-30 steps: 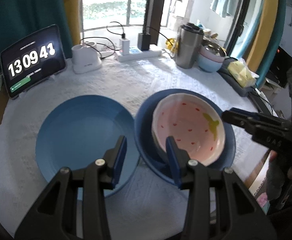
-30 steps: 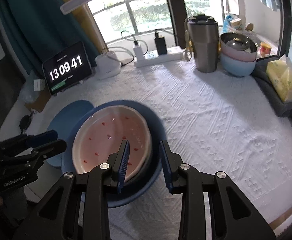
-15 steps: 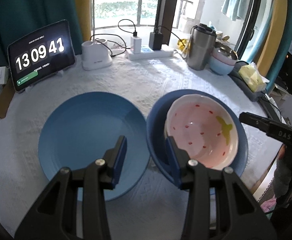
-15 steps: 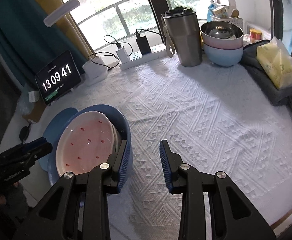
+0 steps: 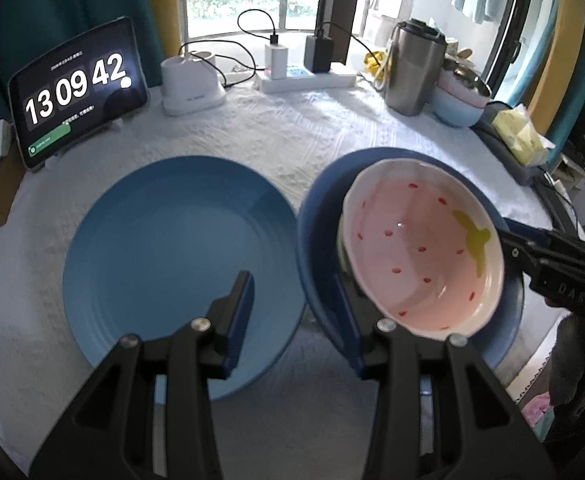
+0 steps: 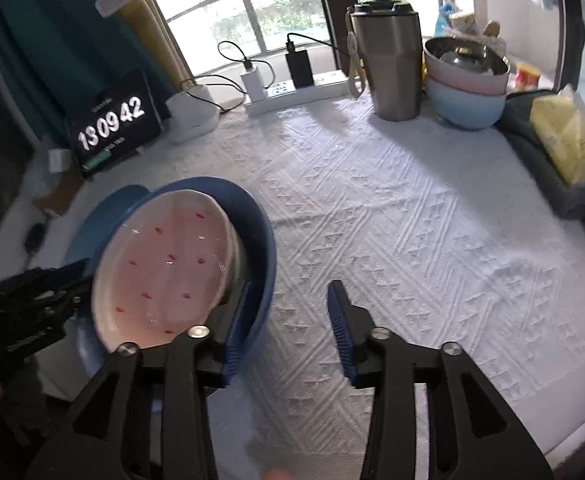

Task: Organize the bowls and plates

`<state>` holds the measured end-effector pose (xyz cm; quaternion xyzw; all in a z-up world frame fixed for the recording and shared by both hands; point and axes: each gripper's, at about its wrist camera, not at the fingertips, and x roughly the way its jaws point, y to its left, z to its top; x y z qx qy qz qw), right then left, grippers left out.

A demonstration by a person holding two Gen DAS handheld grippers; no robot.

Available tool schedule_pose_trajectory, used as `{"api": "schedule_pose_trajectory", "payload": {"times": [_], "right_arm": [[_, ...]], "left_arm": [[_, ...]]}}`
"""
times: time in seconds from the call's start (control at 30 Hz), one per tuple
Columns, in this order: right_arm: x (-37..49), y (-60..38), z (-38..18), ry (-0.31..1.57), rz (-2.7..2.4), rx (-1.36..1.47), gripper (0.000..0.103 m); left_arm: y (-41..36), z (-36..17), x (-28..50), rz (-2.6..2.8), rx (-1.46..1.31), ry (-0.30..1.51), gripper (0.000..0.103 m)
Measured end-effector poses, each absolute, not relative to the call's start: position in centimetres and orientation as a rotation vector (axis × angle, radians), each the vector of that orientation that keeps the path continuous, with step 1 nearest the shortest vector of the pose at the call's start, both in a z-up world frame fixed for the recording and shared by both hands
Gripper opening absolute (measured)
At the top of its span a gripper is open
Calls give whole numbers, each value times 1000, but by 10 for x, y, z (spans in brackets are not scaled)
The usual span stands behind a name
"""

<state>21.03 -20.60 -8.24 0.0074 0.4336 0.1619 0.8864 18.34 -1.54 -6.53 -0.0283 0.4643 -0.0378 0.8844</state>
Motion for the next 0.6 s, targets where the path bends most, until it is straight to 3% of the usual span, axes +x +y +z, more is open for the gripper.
{"api": "schedule_pose_trajectory", "payload": {"times": [0.17,0.3,0.33,0.5,0.6], "right_arm": [[212,-212,-87,899,315,71,51],[228,-231,-100,981,286,190,86],[231,-235,-103,1000,278,212,89],[227,-233,-102,947,277,194,90],[228,-233,-103,937,288,200,88]], "left_arm": [[-11,-67,184,-82,-87,965,42],[-18,-67,182,-66,-36,941,42],[-20,-66,181,-59,-20,933,42],[-17,-66,180,-54,-29,922,43],[-11,-68,181,-38,-80,927,49]]}}
